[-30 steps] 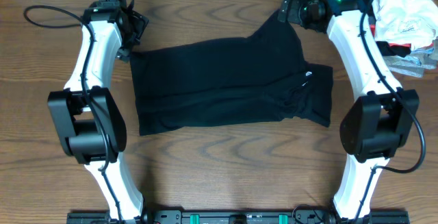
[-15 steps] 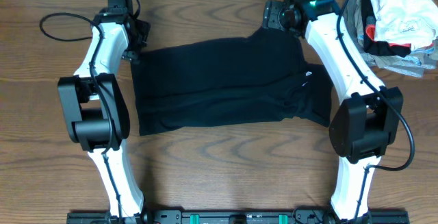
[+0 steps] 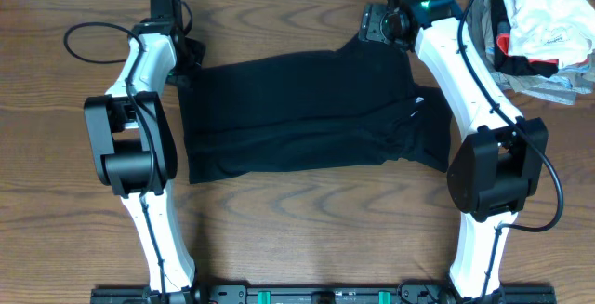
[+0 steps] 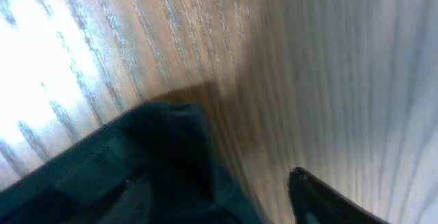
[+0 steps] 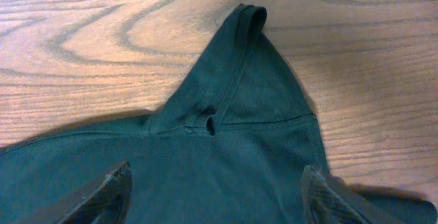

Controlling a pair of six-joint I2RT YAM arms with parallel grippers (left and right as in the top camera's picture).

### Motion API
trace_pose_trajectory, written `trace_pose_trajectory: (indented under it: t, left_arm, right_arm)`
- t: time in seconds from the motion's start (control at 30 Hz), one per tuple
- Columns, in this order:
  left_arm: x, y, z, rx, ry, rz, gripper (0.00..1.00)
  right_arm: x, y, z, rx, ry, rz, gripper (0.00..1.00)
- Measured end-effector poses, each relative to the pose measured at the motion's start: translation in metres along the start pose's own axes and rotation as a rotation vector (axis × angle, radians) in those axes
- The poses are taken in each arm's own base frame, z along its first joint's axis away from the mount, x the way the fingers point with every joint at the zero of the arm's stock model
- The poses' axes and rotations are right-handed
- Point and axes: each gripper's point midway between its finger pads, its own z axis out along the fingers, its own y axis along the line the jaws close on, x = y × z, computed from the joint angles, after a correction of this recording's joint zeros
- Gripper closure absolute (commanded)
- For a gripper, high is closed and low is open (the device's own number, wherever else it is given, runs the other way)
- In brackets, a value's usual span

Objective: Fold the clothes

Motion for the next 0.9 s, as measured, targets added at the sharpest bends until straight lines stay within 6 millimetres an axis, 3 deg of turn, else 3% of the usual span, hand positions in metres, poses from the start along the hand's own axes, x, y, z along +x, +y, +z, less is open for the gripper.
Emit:
trace_pose_trajectory:
  t: [0.13, 0.27, 0.43, 0.67, 0.73, 0.9]
  left_arm:
    - [-0.006, 0.003, 0.004, 0.006, 0.037, -0.021, 0.78]
    - [-0.007, 0.006, 0.007, 0.009, 0.087, -0.028, 0.94]
    - [-0.006, 0.008, 0.006, 0.010, 0.122, 0.006, 0.94]
    - [0.002, 0.017, 0.003, -0.023, 0.166, 0.055, 0.94]
    - [0.004, 0.020, 0.002, -0.034, 0.176, 0.067, 0.94]
    - [0.006, 0.022, 0.001, -0.039, 0.186, 0.076, 0.94]
  right_arm:
    - [0.000, 0.000, 0.000, 0.001, 0.000, 0.000, 0.23]
    - [0.000, 0.000, 0.000, 0.001, 0.000, 0.000, 0.23]
    - [-0.004, 0.001, 0.000, -0.004, -0.015, 0.002, 0.23]
    - [-0.012, 0.005, 0.000, -0.022, -0.048, 0.065, 0.36]
    - [-0.013, 0.006, 0.002, -0.032, -0.047, 0.099, 0.35]
    - [-0.014, 0.016, 0.018, -0.079, -0.044, 0.160, 0.35]
